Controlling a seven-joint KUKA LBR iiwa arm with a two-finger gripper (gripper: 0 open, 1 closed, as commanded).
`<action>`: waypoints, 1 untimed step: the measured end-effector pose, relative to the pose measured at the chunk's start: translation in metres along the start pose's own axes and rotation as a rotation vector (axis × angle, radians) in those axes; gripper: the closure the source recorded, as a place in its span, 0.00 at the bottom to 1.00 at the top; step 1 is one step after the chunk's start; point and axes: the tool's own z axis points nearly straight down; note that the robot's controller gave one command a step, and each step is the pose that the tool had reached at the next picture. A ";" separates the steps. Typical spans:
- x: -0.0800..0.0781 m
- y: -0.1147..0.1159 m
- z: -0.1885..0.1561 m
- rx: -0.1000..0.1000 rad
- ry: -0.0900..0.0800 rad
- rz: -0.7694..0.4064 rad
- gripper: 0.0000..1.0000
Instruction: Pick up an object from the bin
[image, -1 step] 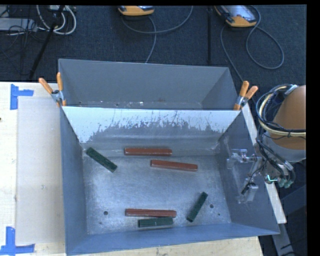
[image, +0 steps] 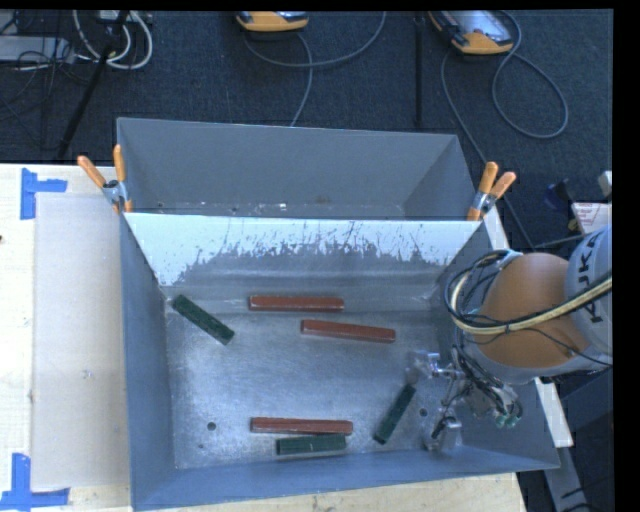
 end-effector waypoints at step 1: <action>0.003 -0.024 -0.004 0.003 -0.008 0.089 0.00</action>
Offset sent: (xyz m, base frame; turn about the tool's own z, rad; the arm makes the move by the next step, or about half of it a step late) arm -0.0012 -0.0247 0.0049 0.0894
